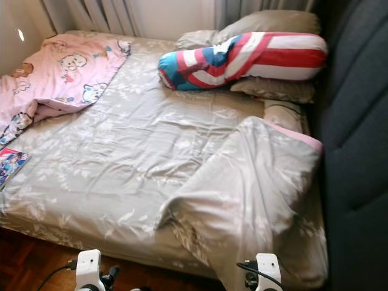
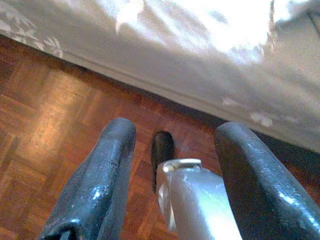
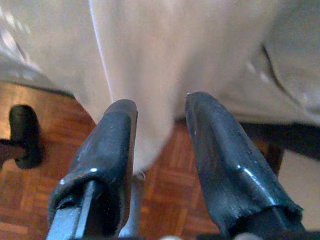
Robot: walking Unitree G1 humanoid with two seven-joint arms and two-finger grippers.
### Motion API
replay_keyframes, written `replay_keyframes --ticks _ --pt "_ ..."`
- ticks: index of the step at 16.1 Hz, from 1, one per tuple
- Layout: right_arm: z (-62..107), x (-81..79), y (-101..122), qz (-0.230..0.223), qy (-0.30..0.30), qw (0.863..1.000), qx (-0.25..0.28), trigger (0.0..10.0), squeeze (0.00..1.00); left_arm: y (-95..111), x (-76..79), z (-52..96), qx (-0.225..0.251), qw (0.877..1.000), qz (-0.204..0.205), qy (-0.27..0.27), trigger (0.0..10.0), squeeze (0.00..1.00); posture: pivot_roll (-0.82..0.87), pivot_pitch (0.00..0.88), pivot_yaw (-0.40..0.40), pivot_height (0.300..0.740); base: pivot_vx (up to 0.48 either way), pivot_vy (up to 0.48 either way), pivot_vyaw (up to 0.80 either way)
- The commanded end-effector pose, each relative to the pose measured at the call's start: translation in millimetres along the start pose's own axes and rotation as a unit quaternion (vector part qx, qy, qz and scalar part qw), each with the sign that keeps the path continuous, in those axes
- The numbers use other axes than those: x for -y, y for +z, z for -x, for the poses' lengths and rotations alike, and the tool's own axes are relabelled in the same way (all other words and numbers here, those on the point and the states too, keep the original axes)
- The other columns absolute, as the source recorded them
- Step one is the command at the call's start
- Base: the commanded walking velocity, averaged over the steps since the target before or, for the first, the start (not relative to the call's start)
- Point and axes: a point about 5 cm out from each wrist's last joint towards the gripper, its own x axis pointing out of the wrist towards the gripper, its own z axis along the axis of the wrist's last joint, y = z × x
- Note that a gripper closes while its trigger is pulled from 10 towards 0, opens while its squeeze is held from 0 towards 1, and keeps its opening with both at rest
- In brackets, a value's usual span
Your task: Clean up the room
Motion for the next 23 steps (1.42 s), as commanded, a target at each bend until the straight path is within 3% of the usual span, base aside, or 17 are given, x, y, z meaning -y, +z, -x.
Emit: replay_keyframes --ticks 1,5,9,11,16,18,19,20,23 --pt "2.1 1.6 -7.5 -0.012 -0.005 1.000 -0.008 10.0 0.00 -5.2 -2.2 1.9 -0.008 1.000 0.002 0.002 10.0 0.00 0.03 0.127 -0.030 0.740 0.262 0.000 0.00" --pt "2.4 1.7 -7.5 -0.019 -0.007 1.000 -0.001 10.0 0.00 -1.4 0.7 0.4 -0.001 1.000 -0.003 -0.002 10.0 0.00 0.02 0.124 -0.031 0.740 0.131 0.000 0.00" --pt "3.7 1.9 -3.5 -0.069 -0.012 0.997 0.041 10.0 0.00 23.2 4.4 -4.5 0.059 0.998 -0.008 -0.024 10.0 0.00 0.01 0.142 -0.034 0.740 0.000 0.000 0.00" --pt "4.3 1.7 -0.6 -0.072 -0.007 0.995 0.061 10.0 0.00 38.9 3.5 -5.1 0.105 0.994 -0.015 -0.037 10.0 0.00 0.01 0.148 -0.033 0.740 0.000 0.000 0.00" --pt "7.2 2.3 4.1 -0.116 -0.007 0.987 0.113 10.0 0.00 95.6 -4.6 6.9 0.271 0.960 -0.041 -0.063 10.0 0.00 0.00 0.161 -0.034 0.740 0.000 0.000 0.00" --pt "8.3 3.5 5.3 -0.127 -0.011 0.983 0.129 10.0 0.00 114.3 2.8 16.6 0.323 0.943 -0.038 -0.076 10.0 0.00 0.00 0.162 -0.035 0.740 0.000 0.000 0.00" --pt "2.3 -7.6 72.0 -0.105 -0.006 0.964 0.245 10.0 0.00 117.8 6.8 18.7 0.331 0.940 -0.036 -0.079 10.0 0.00 0.00 0.162 -0.036 0.740 0.000 0.000 0.00" --pt "4.8 -15.3 109.8 -0.101 -0.003 0.946 0.308 10.0 0.00 118.5 9.0 19.2 0.333 0.939 -0.032 -0.081 10.0 0.00 0.00 0.163 -0.037 0.740 0.000 0.000 0.00" --pt "9.6 -19.1 122.3 -0.110 -0.005 0.934 0.340 10.0 0.00 113.5 13.1 19.7 0.324 0.942 -0.028 -0.085 10.0 0.00 0.00 0.164 -0.039 0.740 0.000 0.320 0.00"
